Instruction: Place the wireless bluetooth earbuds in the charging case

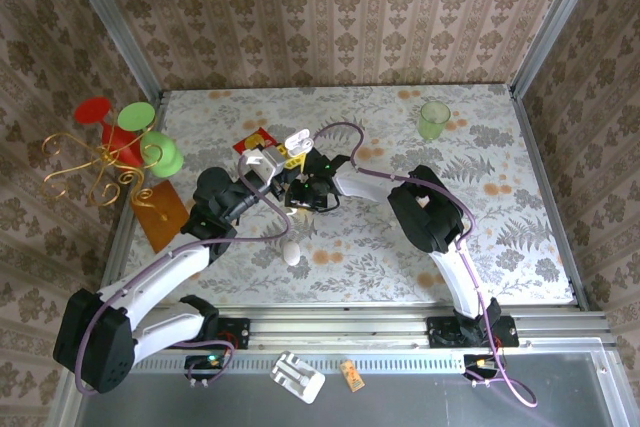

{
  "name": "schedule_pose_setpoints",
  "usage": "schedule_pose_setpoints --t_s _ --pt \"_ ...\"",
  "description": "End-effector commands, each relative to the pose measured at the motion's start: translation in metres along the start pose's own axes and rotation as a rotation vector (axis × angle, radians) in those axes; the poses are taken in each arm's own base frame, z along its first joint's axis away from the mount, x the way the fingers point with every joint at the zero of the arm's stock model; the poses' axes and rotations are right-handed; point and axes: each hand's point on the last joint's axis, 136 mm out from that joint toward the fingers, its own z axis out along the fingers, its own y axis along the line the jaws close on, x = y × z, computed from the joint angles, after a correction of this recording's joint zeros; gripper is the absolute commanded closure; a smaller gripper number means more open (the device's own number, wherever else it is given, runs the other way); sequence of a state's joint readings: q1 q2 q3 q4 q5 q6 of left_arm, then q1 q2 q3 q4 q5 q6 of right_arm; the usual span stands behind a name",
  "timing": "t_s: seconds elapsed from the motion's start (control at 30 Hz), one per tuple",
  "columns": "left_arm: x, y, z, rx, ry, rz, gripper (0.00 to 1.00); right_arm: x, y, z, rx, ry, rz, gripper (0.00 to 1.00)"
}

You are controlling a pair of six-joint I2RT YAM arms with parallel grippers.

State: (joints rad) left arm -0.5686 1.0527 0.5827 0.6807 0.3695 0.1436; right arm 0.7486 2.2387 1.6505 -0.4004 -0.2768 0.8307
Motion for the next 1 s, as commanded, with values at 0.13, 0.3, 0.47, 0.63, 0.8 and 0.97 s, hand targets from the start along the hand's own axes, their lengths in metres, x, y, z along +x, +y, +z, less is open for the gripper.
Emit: schedule_pose_setpoints --t_s 0.13,0.3,0.47,0.63,0.8,0.97 --pt "0.000 0.000 0.001 -0.006 -0.016 0.021 1.00 0.014 -0.012 0.002 0.050 0.040 -0.023 0.75" --pt "0.004 0.001 0.003 -0.008 -0.006 0.017 1.00 0.008 -0.010 -0.022 0.021 -0.029 -0.057 0.75" --pt "0.008 0.000 0.005 -0.005 0.004 0.012 1.00 0.013 -0.040 -0.046 0.062 -0.056 -0.080 0.74" --pt "0.010 0.000 0.008 0.002 0.007 0.005 1.00 0.032 -0.092 -0.073 0.166 -0.018 -0.067 0.74" --pt "0.012 0.000 0.011 0.011 0.013 -0.004 1.00 0.060 -0.133 -0.096 0.239 0.039 -0.061 0.73" --pt "0.012 0.000 0.014 0.015 0.017 -0.006 1.00 0.084 -0.159 -0.109 0.310 0.091 -0.062 0.72"
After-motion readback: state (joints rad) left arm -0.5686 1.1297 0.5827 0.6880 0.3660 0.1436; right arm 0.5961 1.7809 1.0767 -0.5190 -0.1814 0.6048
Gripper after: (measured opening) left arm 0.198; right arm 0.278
